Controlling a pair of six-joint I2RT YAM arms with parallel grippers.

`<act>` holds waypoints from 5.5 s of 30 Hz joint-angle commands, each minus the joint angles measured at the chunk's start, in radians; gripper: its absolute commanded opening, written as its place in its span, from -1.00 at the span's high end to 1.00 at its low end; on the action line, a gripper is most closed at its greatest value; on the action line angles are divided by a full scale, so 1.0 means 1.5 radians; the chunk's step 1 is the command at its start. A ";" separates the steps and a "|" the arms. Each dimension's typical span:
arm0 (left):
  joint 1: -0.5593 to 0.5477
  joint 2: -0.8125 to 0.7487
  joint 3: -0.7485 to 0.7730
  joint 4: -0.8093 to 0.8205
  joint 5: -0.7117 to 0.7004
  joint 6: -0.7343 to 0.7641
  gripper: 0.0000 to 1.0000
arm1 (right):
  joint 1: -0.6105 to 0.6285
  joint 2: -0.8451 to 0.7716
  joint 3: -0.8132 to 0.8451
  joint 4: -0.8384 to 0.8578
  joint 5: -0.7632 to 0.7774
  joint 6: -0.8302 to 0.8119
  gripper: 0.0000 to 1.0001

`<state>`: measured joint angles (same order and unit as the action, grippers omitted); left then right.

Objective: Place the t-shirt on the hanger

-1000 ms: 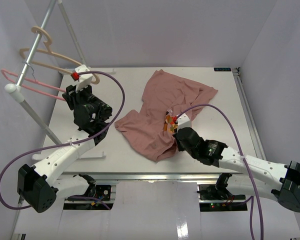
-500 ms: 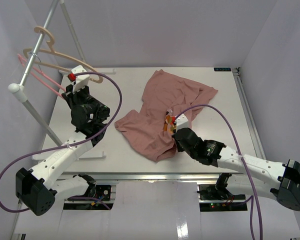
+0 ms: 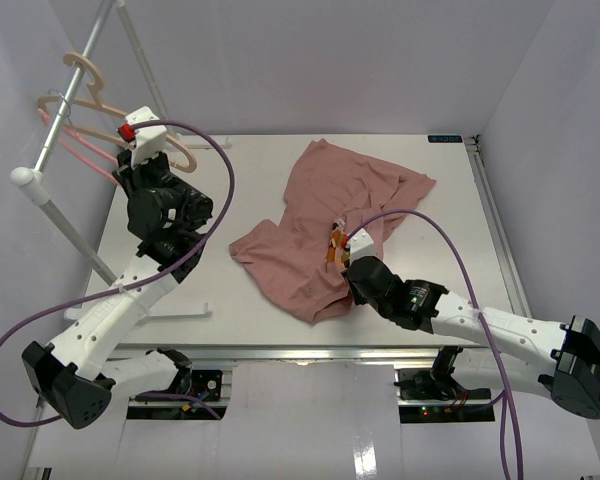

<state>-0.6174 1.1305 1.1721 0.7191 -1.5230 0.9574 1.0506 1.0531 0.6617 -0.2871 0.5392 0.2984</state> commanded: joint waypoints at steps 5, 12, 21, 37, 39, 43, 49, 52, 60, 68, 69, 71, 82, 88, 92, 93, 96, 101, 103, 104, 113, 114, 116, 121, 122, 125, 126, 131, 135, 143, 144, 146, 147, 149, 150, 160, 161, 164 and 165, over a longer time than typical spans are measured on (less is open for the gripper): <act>-0.011 -0.019 0.030 -0.045 -0.018 -0.019 1.00 | 0.008 0.011 0.016 0.017 0.007 -0.013 0.84; -0.042 0.026 0.045 -0.014 -0.008 0.021 1.00 | 0.008 0.017 0.018 0.016 0.010 -0.013 0.84; -0.061 0.042 0.044 -0.010 -0.019 0.028 1.00 | 0.010 0.020 0.020 0.013 0.013 -0.013 0.84; -0.207 -0.018 0.091 0.002 -0.024 0.111 1.00 | 0.013 0.042 0.027 0.009 0.028 -0.012 0.85; -0.208 -0.018 0.117 -0.040 -0.023 0.083 1.00 | 0.012 0.047 0.029 0.008 0.030 -0.011 0.84; -0.219 -0.014 0.143 -0.083 -0.023 0.036 1.00 | 0.012 0.048 0.029 0.005 0.034 -0.011 0.84; -0.220 -0.019 0.128 -0.020 -0.024 0.106 1.00 | 0.013 0.059 0.032 0.005 0.042 -0.010 0.84; -0.222 -0.023 0.127 -0.016 -0.024 0.108 1.00 | 0.013 0.070 0.036 0.001 0.048 -0.010 0.85; -0.274 -0.002 0.122 -0.013 -0.024 0.109 1.00 | 0.013 0.067 0.040 -0.009 0.055 -0.006 0.84; -0.311 0.026 0.132 -0.007 -0.024 0.122 1.00 | 0.015 0.082 0.045 -0.013 0.060 -0.006 0.85; -0.315 0.028 0.133 -0.008 -0.024 0.122 1.00 | 0.014 0.082 0.045 -0.013 0.060 -0.006 0.85; -0.320 0.030 0.135 -0.011 -0.024 0.122 1.00 | 0.014 0.081 0.044 -0.013 0.061 -0.005 0.85; -0.410 0.057 0.149 0.001 -0.022 0.118 1.00 | 0.014 0.072 0.041 -0.019 0.086 0.016 0.85; -0.519 0.090 0.152 0.038 -0.021 0.118 1.00 | 0.013 0.069 0.040 -0.026 0.098 0.035 0.85; -0.589 0.089 0.111 0.115 0.002 0.122 1.00 | 0.002 0.042 0.036 -0.024 0.083 0.045 0.85; -0.605 0.088 0.099 0.130 0.009 0.112 1.00 | -0.002 0.037 0.035 -0.023 0.082 0.047 0.85; -0.647 0.085 0.068 0.079 0.036 0.038 1.00 | -0.018 0.021 0.028 -0.020 0.073 0.051 0.85; -0.666 0.083 0.152 -0.450 0.207 -0.446 1.00 | -0.028 -0.031 0.008 -0.004 0.063 0.053 0.85; -0.652 0.067 0.170 -0.581 0.361 -0.558 1.00 | -0.029 -0.038 0.005 -0.002 0.059 0.053 0.85; -0.649 0.048 0.150 -0.534 0.382 -0.546 1.00 | -0.029 -0.040 0.004 -0.002 0.057 0.053 0.85; -0.457 -0.087 -0.041 -0.552 0.631 -0.698 1.00 | -0.070 -0.070 -0.004 -0.002 0.035 0.063 0.85; -0.457 -0.106 -0.080 -0.562 0.631 -0.708 1.00 | -0.088 -0.080 -0.007 -0.003 0.019 0.063 0.85; -0.457 -0.141 -0.126 -0.585 0.628 -0.740 1.00 | -0.144 -0.101 -0.013 -0.003 -0.016 0.061 0.85; -0.457 -0.246 -0.224 -0.611 0.680 -0.788 1.00 | -0.209 -0.167 -0.011 -0.011 -0.055 0.052 0.85; -0.457 -0.267 -0.243 -0.623 0.706 -0.796 1.00 | -0.220 -0.172 0.000 -0.022 -0.057 0.054 0.85; -0.458 -0.308 -0.276 -0.671 0.740 -0.816 1.00 | -0.226 -0.171 0.024 -0.042 -0.045 0.062 0.85; -0.458 -0.319 -0.282 -0.691 0.743 -0.823 1.00 | -0.226 -0.168 0.030 -0.043 -0.043 0.065 0.85; -0.457 -0.380 -0.298 -0.743 0.777 -0.857 1.00 | -0.230 -0.129 0.060 -0.042 -0.035 0.079 0.85; -0.458 -0.422 -0.302 -0.761 0.818 -0.881 1.00 | -0.231 -0.100 0.078 -0.042 -0.037 0.085 0.85; -0.457 -0.411 -0.306 -0.787 0.825 -0.901 1.00 | -0.235 -0.095 0.090 -0.042 -0.034 0.083 0.85; -0.457 -0.405 -0.305 -0.788 0.820 -0.902 1.00 | -0.236 -0.095 0.090 -0.042 -0.037 0.082 0.85; -0.458 -0.392 -0.305 -0.790 0.794 -0.906 1.00 | -0.235 -0.095 0.090 -0.042 -0.039 0.081 0.85; -0.457 -0.388 -0.306 -0.790 0.785 -0.906 1.00 | -0.235 -0.095 0.089 -0.042 -0.041 0.080 0.85; -0.458 -0.376 -0.305 -0.785 0.769 -0.908 1.00 | -0.236 -0.099 0.086 -0.042 -0.043 0.078 0.85; -0.458 -0.373 -0.303 -0.780 0.764 -0.905 1.00 | -0.236 -0.102 0.084 -0.042 -0.045 0.077 0.85; -0.458 -0.365 -0.278 -0.741 0.775 -0.877 1.00 | -0.238 -0.119 0.072 -0.042 -0.050 0.063 0.85; -0.458 -0.369 -0.277 -0.740 0.777 -0.876 1.00 | -0.239 -0.119 0.071 -0.042 -0.051 0.062 0.85; -0.457 -0.384 -0.277 -0.734 0.787 -0.874 1.00 | -0.240 -0.120 0.069 -0.043 -0.057 0.061 0.85; -0.457 -0.390 -0.276 -0.731 0.790 -0.874 1.00 | -0.240 -0.119 0.070 -0.042 -0.059 0.060 0.85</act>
<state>-1.3006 0.5870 0.7161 -0.4352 -0.3559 -0.3648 0.6987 0.8906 0.7506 -0.3649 0.4645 0.4075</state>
